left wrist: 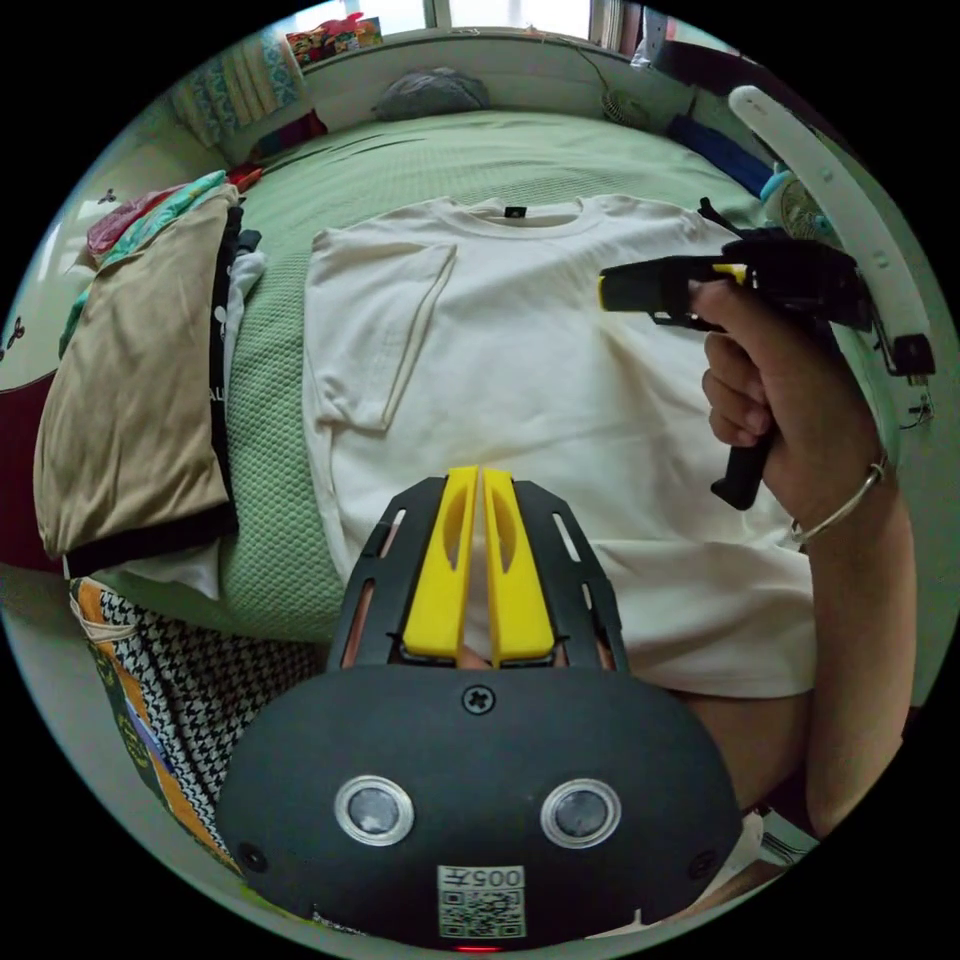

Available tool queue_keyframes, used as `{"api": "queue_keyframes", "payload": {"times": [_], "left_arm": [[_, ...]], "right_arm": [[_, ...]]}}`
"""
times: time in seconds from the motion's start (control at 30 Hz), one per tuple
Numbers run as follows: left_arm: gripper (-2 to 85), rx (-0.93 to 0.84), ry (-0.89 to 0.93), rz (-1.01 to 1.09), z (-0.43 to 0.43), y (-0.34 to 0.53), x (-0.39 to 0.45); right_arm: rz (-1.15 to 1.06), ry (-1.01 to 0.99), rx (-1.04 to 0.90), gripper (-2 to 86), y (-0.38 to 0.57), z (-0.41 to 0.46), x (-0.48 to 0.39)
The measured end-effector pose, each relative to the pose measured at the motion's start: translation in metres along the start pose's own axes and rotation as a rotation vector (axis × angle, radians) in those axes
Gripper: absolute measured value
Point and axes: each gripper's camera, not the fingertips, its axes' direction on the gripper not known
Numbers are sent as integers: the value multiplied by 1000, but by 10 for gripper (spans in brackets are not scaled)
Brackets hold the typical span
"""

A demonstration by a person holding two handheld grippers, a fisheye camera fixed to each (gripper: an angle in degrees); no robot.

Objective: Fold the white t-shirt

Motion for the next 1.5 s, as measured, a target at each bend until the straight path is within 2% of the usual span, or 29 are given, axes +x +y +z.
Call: {"api": "queue_keyframes", "payload": {"times": [0.37, 0.5, 0.63, 0.77, 0.9, 1.07, 1.2, 1.4, 1.5], "left_arm": [[-5, 43, 4, 79, 2, -19, 37], [-6, 79, 60, 46, -3, -16, 43], [-6, 115, -29, 146, -8, -22, 61], [-6, 138, 64, 184, -9, -39, 75], [-5, 144, -11, 247, -1, -58, 92], [-5, 151, 113, 185, 2, -78, 92], [-5, 175, 32, 169, 4, -99, 99], [-6, 199, 126, 151, 3, -126, 116], [-6, 217, 99, 194, -4, -133, 128]], "right_arm": [[152, -27, 79, -10, -7, -39, 60], [196, -58, 101, -10, -11, -52, 72], [182, -54, 80, -10, -12, -62, 74], [198, -34, 86, -10, -10, -69, 82], [221, -68, 78, -10, -10, -75, 95], [215, -55, 93, -10, -8, -85, 104], [234, -80, 91, -10, -8, -89, 107], [214, -9, 107, -10, -9, -97, 110], [219, 0, 91, -10, -10, -96, 114]]}}
